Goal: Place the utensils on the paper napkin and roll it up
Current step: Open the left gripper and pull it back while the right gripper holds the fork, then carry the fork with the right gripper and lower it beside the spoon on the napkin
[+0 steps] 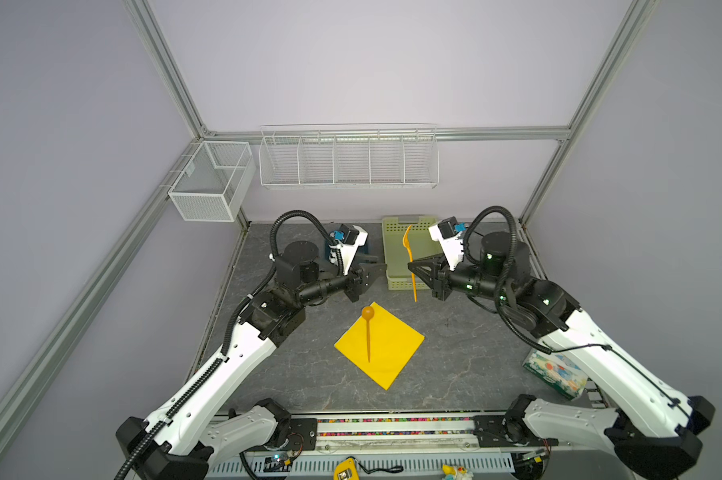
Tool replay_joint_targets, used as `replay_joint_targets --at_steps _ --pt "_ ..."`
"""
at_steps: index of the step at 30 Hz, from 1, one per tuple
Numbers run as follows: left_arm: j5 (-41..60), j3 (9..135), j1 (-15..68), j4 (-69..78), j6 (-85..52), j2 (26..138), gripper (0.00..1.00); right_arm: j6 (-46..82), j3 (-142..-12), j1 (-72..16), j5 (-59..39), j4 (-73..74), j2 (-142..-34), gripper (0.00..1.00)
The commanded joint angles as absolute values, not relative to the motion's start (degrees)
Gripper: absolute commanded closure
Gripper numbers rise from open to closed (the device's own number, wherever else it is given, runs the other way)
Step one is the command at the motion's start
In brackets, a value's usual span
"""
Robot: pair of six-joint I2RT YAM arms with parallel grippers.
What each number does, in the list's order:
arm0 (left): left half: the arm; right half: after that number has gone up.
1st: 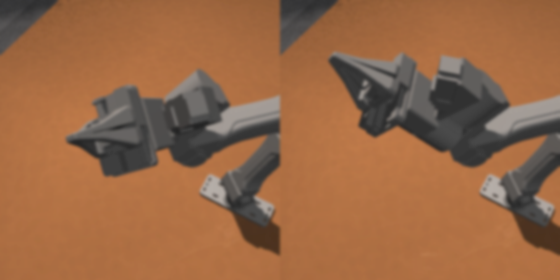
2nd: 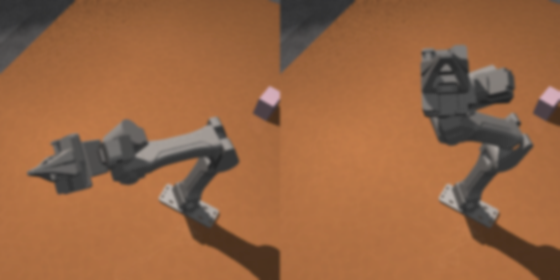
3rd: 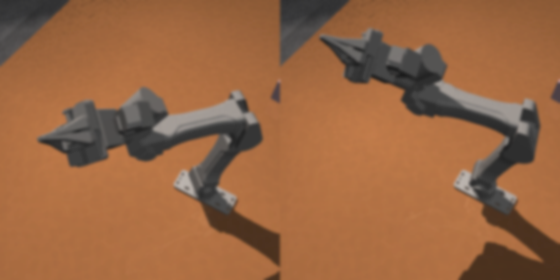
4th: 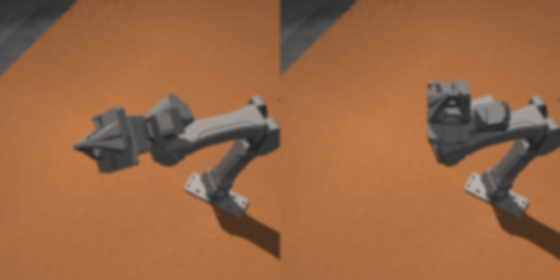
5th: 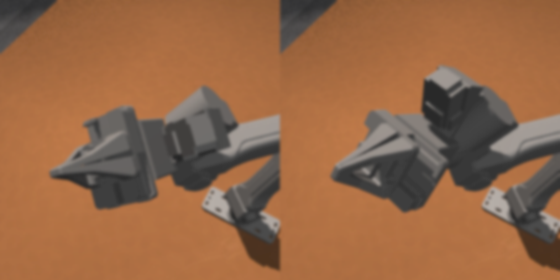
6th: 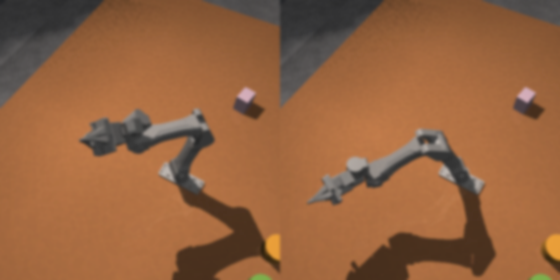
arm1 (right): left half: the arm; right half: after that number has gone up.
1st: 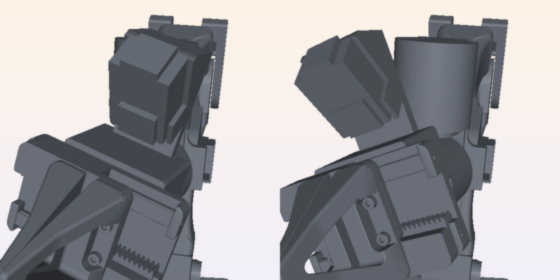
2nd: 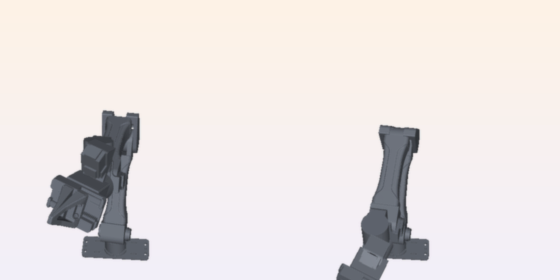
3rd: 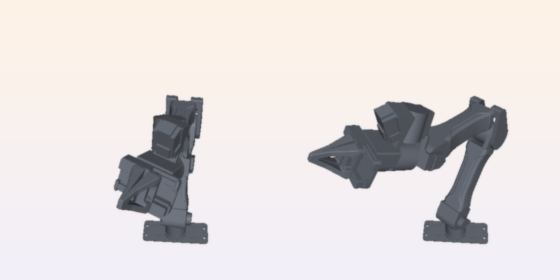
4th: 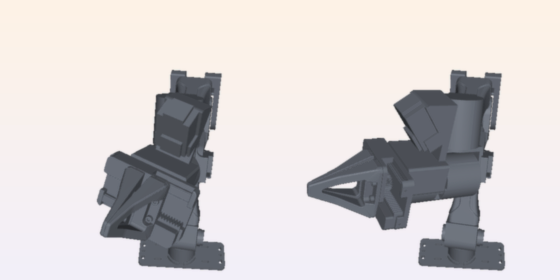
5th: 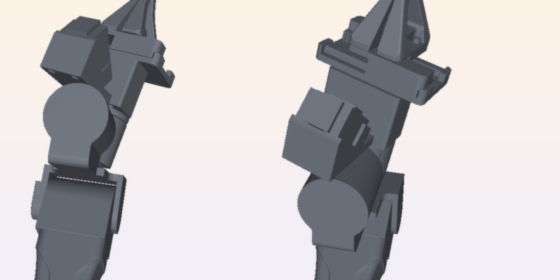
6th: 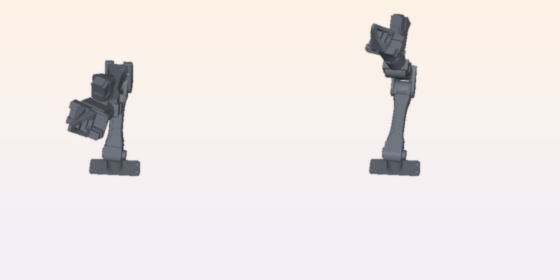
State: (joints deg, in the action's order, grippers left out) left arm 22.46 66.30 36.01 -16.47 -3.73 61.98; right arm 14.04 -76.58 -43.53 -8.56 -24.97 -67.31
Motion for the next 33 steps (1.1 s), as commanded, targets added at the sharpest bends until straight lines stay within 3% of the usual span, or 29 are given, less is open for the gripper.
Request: replay_joint_targets --at_steps 1,10,19,33 --pt "14.0 69.1 34.0 -23.9 -1.5 60.8 0.65 16.5 -77.3 -46.2 5.5 -29.6 -69.9 0.93" --pt "11.8 69.0 25.9 -31.3 -0.8 60.9 0.65 29.9 -74.3 -51.1 15.6 -31.7 -76.4 0.93" --pt "11.5 63.7 20.6 -29.9 1.9 60.8 0.65 41.1 -73.6 -52.1 12.4 -33.0 -86.1 0.93" --pt "5.3 56.1 20.4 -25.2 -8.6 58.5 0.61 48.3 -78.8 -53.6 7.6 -37.2 -103.8 0.93"
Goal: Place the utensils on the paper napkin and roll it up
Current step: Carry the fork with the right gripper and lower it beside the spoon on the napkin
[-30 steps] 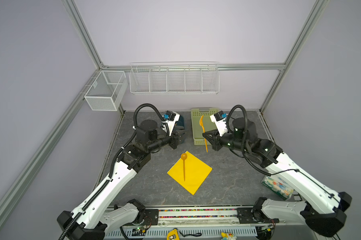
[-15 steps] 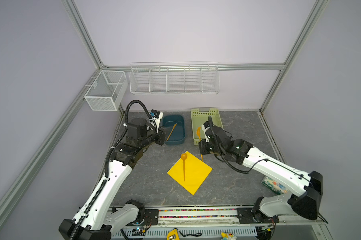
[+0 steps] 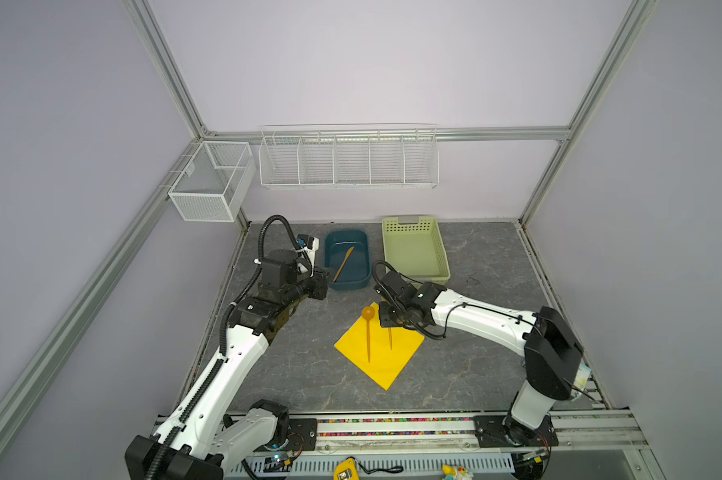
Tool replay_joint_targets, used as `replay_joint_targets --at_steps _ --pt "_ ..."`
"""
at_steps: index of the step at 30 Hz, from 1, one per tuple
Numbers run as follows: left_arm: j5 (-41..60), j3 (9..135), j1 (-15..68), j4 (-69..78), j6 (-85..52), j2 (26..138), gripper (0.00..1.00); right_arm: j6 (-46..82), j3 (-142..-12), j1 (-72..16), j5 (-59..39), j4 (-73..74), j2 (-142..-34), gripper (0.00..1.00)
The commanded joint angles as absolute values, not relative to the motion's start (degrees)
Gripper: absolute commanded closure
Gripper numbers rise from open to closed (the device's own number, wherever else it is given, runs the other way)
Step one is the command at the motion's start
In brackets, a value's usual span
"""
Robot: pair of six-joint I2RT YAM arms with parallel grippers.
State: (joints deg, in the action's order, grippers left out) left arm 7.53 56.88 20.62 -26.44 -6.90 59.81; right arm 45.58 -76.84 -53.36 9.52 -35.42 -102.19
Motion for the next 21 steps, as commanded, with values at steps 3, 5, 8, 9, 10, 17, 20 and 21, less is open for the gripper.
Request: replay_joint_targets --at_steps 3,5,8,9,10,17,20,21 --pt "5.1 56.0 20.3 -25.3 -8.4 58.0 0.60 48.9 -79.5 -53.6 6.8 -37.1 -105.9 0.93" --pt "5.1 56.1 20.3 -25.4 -8.4 57.8 0.59 49.5 -80.2 -53.6 6.8 -37.8 -107.1 0.93" --pt "6.3 55.8 20.3 -24.6 -8.8 57.0 0.56 49.7 -81.3 -53.6 6.2 -38.5 -108.9 0.93" --pt "6.4 55.6 20.3 -24.4 -9.0 56.9 0.56 49.9 -81.6 -53.6 5.9 -38.6 -109.4 0.93" --pt "6.5 55.5 20.3 -24.3 -9.0 56.6 0.55 50.2 -81.9 -53.5 5.5 -38.6 -110.0 0.93" --pt "6.0 54.8 20.3 -24.0 -9.0 56.9 0.55 51.4 -85.0 -53.6 4.3 -40.8 -114.4 0.93" --pt "5.9 54.8 20.4 -24.1 -9.1 57.0 0.55 52.1 -85.7 -53.5 4.3 -42.1 -115.4 0.93" --pt "5.9 54.8 20.3 -24.1 -9.0 56.9 0.55 52.2 -85.7 -53.6 4.4 -42.4 -115.6 0.93"
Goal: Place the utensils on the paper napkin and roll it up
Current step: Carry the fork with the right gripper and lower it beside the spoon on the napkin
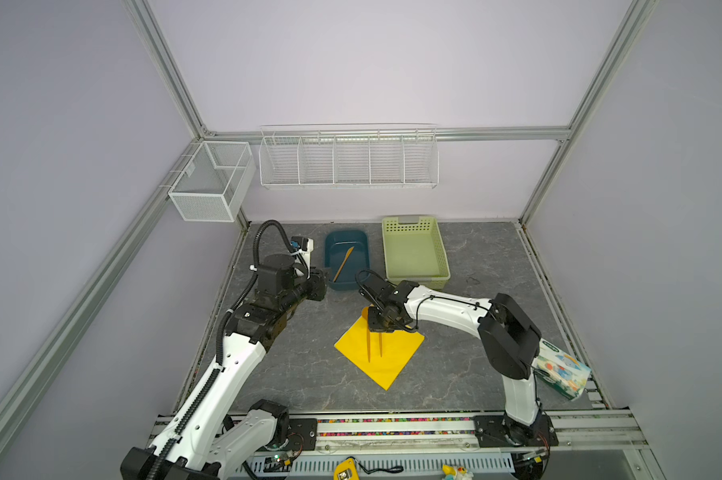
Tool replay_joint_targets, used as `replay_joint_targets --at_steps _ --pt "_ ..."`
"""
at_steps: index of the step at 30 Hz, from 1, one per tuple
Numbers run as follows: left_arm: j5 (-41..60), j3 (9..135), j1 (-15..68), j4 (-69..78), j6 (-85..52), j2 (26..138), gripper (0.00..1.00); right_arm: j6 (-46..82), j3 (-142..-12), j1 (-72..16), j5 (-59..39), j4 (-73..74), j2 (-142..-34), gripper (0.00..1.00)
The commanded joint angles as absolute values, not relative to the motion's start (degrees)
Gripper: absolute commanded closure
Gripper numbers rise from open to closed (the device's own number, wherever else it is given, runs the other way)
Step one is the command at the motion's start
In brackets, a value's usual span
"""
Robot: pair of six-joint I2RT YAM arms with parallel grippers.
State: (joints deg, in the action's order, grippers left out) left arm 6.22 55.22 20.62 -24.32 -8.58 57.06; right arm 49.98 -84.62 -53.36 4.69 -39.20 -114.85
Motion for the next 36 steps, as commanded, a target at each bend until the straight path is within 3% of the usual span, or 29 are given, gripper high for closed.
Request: replay_joint_targets --at_steps 1,24,36 --pt "6.0 54.8 20.3 -24.1 -9.1 56.9 0.55 52.4 -85.8 -53.6 4.6 -42.7 -115.8 0.93" --pt "6.4 54.6 20.1 -23.9 -9.0 56.8 0.56 53.0 -88.4 -53.5 2.8 -44.3 -119.4 0.93" --pt "6.1 54.6 20.0 -24.0 -9.0 56.6 0.56 53.2 -88.4 -53.4 1.4 -44.0 -119.9 0.88"
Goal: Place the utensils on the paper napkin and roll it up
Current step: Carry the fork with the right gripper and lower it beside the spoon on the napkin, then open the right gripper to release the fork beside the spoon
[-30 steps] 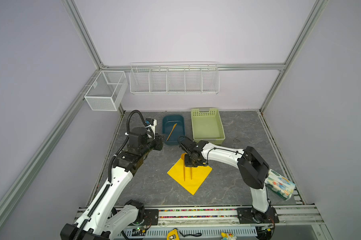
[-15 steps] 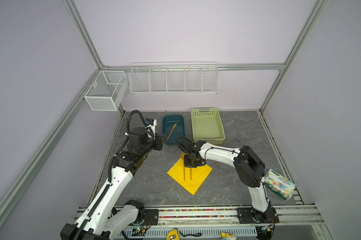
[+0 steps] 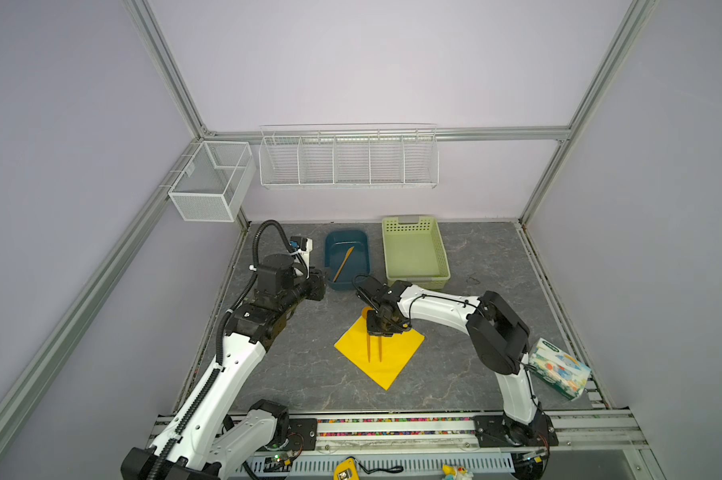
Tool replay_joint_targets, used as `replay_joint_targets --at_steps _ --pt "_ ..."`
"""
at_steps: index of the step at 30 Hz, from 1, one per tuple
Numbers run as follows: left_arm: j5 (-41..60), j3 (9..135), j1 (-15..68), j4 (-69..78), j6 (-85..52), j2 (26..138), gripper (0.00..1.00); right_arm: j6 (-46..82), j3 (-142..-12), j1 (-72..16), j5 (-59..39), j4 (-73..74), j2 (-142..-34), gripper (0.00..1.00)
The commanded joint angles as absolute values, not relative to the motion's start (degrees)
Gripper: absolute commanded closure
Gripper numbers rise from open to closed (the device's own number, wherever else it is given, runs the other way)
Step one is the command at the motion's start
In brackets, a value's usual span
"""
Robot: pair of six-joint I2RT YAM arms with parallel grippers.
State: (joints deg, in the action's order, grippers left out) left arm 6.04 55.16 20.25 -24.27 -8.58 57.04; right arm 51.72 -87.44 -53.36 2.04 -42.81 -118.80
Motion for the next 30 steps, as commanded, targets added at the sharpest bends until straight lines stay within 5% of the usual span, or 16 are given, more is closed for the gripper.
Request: replay_joint_targets --at_steps 1,7,30 --pt "6.2 54.6 20.0 -23.9 -9.0 56.5 0.56 53.1 -88.5 -53.5 1.5 -43.9 -119.9 0.87" --pt "5.2 54.7 20.0 -24.0 -9.2 56.8 0.57 52.8 -89.0 -53.4 1.0 -44.0 -120.1 0.81" --pt "5.1 54.5 20.0 -24.0 -9.1 56.7 0.57 52.5 -89.7 -53.4 0.9 -45.0 -120.4 0.84"
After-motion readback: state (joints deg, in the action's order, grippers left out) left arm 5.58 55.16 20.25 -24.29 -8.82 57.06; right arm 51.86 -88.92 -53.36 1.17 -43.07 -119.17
